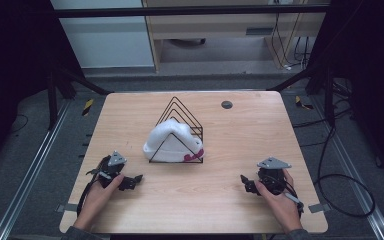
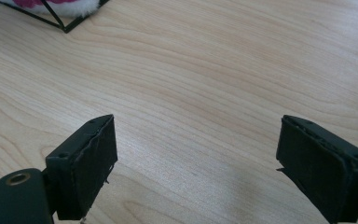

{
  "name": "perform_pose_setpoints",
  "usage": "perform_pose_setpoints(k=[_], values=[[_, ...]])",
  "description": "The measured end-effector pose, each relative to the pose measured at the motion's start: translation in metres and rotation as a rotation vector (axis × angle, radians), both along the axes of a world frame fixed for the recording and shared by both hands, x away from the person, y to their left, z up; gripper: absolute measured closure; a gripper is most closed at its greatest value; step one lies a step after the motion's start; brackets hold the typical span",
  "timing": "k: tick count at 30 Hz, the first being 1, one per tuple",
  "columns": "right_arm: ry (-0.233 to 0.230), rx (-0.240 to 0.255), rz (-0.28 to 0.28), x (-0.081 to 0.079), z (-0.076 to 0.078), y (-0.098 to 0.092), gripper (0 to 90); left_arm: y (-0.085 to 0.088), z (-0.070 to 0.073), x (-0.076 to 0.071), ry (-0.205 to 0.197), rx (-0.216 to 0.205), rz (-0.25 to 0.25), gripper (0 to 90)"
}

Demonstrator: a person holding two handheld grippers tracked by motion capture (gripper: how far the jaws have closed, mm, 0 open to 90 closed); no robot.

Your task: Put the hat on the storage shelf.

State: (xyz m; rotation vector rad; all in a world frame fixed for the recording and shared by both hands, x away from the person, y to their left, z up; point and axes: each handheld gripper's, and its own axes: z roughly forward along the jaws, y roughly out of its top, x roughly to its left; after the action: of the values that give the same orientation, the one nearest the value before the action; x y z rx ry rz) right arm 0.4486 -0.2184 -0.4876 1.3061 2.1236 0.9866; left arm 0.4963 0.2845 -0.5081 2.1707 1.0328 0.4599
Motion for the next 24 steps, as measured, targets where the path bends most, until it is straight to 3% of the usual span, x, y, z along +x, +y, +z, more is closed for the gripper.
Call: perform_pose_setpoints(k=[14, 18, 24], values=[[0.025, 0.009, 0.001, 0.015, -0.011, 0.014, 12.7, 0.0, 0.0, 0.0, -0.002, -0.004, 0.001, 0.0], [0.019, 0.018, -0.052, 0.022, -0.014, 0.014, 13.7, 0.0, 0.0, 0.0, -0.002, -0.004, 0.001, 0.0], [0.034, 0.019, -0.078, 0.027, -0.017, 0.016, 13.1, 0.0, 0.0, 0.0, -0.002, -0.004, 0.001, 0.0]])
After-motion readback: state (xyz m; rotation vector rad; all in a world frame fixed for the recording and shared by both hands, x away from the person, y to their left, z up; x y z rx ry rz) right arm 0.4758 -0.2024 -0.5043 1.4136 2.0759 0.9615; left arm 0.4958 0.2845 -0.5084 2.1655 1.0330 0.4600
